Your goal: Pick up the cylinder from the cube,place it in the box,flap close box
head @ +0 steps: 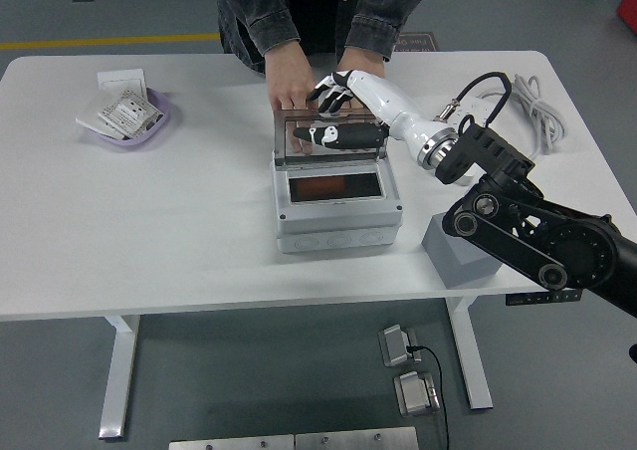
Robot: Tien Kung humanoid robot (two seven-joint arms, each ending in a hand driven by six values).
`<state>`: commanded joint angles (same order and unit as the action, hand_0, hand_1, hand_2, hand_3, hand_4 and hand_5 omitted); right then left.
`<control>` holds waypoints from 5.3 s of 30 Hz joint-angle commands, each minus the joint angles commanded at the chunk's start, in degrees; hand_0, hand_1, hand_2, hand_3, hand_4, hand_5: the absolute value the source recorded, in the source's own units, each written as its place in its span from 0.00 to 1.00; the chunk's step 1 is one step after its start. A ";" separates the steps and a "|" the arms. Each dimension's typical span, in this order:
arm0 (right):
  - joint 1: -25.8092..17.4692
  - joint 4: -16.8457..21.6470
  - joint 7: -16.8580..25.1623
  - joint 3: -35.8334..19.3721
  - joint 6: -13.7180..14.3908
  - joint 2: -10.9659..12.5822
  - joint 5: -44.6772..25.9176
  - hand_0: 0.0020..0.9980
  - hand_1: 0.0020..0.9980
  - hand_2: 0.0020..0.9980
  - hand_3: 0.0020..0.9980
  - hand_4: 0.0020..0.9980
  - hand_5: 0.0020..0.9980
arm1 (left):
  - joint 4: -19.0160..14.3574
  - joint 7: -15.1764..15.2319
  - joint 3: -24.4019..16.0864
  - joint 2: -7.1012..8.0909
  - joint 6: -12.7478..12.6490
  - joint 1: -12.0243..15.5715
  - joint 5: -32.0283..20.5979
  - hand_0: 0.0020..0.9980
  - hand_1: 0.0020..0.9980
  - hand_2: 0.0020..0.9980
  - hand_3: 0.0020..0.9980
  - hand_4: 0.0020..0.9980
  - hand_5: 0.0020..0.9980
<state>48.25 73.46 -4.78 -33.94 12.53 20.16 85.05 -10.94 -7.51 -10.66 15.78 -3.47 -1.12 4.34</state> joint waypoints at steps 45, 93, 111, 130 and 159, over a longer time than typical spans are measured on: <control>5.20 -12.28 6.67 15.68 2.91 0.15 -6.84 0.71 0.55 0.58 0.68 0.94 0.62 | 0.05 -0.03 1.06 0.16 0.00 -0.05 -0.11 0.62 0.65 0.60 0.62 0.64 0.17; -8.84 3.60 2.28 1.34 -1.13 8.54 3.18 0.70 0.55 0.60 0.70 0.94 0.63 | 0.18 -0.03 0.40 -0.03 0.03 0.23 0.26 0.62 0.65 0.60 0.62 0.64 0.17; -33.37 9.97 12.54 -31.74 3.02 6.28 -3.41 0.66 0.51 0.58 0.67 0.94 0.64 | 0.49 -0.05 -0.84 -0.34 0.11 1.18 0.65 0.62 0.65 0.60 0.62 0.64 0.16; -39.80 6.05 13.50 -42.83 -8.12 0.81 -35.38 0.75 0.63 0.66 0.72 0.95 0.65 | 0.50 -0.06 -3.32 0.09 0.10 1.47 2.44 0.62 0.65 0.60 0.62 0.64 0.16; -40.10 8.21 11.66 -44.51 -8.48 0.86 -36.11 0.89 0.77 0.76 0.81 1.00 0.60 | 0.31 -0.02 -5.29 0.32 0.16 1.13 2.78 0.62 0.65 0.60 0.62 0.64 0.17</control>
<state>8.15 81.67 6.88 -78.46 4.05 21.02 48.94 -10.63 -7.53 -15.95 16.10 -3.31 0.01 7.12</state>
